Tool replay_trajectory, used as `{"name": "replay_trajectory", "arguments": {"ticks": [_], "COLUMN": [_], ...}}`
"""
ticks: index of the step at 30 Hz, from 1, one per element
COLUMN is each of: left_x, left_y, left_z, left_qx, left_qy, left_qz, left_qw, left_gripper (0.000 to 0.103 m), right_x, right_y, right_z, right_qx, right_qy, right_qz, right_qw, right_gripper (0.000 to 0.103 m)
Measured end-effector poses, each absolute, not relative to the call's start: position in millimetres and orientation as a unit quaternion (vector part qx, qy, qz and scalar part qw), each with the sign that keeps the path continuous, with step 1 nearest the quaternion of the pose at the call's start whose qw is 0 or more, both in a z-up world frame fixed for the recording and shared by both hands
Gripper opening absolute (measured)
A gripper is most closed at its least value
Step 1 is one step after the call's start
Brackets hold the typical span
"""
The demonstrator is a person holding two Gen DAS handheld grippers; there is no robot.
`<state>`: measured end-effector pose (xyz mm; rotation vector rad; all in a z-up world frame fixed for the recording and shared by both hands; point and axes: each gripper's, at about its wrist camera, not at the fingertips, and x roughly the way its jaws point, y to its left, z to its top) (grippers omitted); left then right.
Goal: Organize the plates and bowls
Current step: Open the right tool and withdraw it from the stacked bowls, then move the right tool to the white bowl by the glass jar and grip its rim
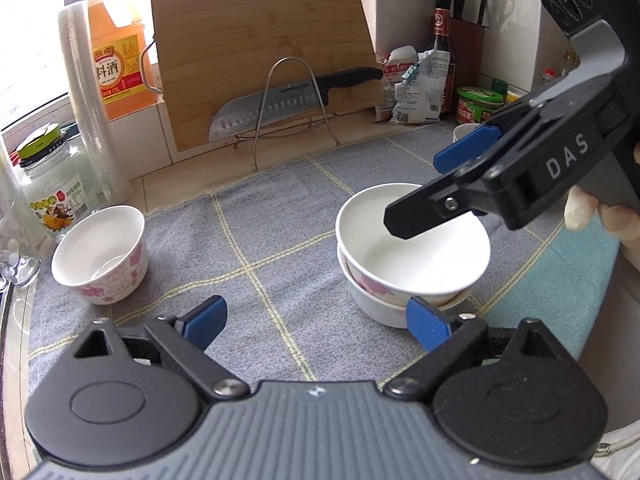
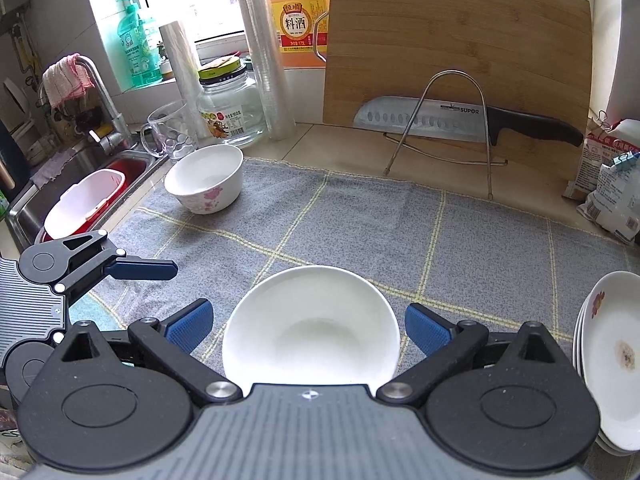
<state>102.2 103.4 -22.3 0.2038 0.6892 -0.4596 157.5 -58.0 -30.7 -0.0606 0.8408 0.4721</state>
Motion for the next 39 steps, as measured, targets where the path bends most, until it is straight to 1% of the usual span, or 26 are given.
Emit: {"name": "replay_trajectory", "arguments": {"ticks": [5,15,20,39], "left_x": [107,133,143,195], "left_y": [133,184,195,207], "left_z": [-24,-34,-40,-56], "left_qx": [0.074,0.056,0.058,0.060], "left_qy": [0.340,0.347,0.346,0.327], "left_qz": [-0.165,-0.070,-0.057,-0.063], "left_qw": [0.923,0.934,0.935,0.941], "left_gripper": [0.096,0.096,0.096,0.096], "right_x": [162,184,199,297], "right_y": [-37,17,43,100], "right_z": [-26,-27,-28,-38], "right_qx": [-0.042,-0.052,-0.080,-0.074], "right_qy": [0.397,0.390,0.390,0.416], "right_qz": [0.235,0.280,0.302,0.332], "right_qw": [0.886,0.876,0.866,0.843], "right_gripper": [0.103,0.103,0.103,0.103]}}
